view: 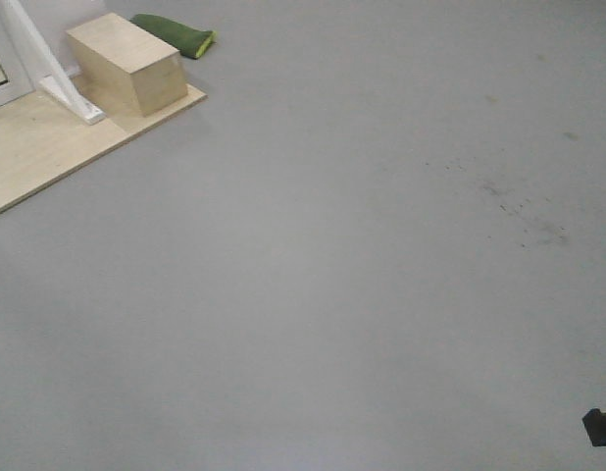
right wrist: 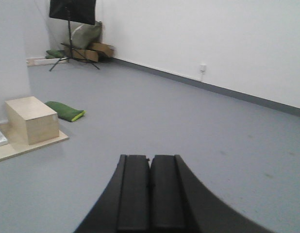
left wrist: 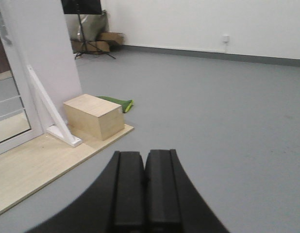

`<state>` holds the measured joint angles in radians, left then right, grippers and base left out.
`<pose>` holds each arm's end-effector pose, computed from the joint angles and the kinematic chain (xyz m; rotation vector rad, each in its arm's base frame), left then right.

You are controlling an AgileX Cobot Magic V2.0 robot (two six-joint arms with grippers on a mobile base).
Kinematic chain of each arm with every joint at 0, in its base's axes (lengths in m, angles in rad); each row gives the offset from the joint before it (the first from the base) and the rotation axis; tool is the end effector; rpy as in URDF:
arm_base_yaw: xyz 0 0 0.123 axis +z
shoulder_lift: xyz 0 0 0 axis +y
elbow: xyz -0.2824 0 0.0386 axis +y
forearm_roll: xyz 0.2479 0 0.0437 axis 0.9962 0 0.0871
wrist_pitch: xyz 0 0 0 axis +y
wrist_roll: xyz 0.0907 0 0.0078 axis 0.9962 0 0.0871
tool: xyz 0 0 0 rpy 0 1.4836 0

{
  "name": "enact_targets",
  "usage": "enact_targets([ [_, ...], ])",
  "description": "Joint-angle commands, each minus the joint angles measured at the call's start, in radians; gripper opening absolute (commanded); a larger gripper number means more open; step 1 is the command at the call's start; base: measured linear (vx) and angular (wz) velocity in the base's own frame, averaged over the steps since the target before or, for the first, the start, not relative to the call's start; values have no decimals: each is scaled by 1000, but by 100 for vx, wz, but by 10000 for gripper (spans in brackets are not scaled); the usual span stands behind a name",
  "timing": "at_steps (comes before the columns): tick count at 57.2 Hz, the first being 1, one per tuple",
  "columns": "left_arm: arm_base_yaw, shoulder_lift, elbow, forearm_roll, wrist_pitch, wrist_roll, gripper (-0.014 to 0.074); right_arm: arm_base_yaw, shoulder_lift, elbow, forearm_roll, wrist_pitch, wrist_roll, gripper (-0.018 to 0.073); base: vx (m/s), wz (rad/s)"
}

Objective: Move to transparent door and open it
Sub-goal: 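Turn and drive the base toward the white-framed sliding glass door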

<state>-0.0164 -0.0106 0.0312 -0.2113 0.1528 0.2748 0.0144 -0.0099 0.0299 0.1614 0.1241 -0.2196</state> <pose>0.0566 -0.0039 0.1895 0.0923 1.6510 0.0113 0.0568 0.0026 0.1924 -0.0753 1.6244 -0.0185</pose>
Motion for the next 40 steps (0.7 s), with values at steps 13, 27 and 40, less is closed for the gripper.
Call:
enact_targets([
  [13, -5, -15, 15, -12, -86, -7, -3, -6, -16, 4, 2, -80, -1, -1, 61, 59],
  [27, -5, -15, 15, -12, -86, -7, -3, -6, -16, 4, 2, -80, -1, -1, 60, 57],
  [40, -5, -15, 15, -12, -86, -7, -3, -6, -16, 4, 2, -80, -1, -1, 59, 59],
])
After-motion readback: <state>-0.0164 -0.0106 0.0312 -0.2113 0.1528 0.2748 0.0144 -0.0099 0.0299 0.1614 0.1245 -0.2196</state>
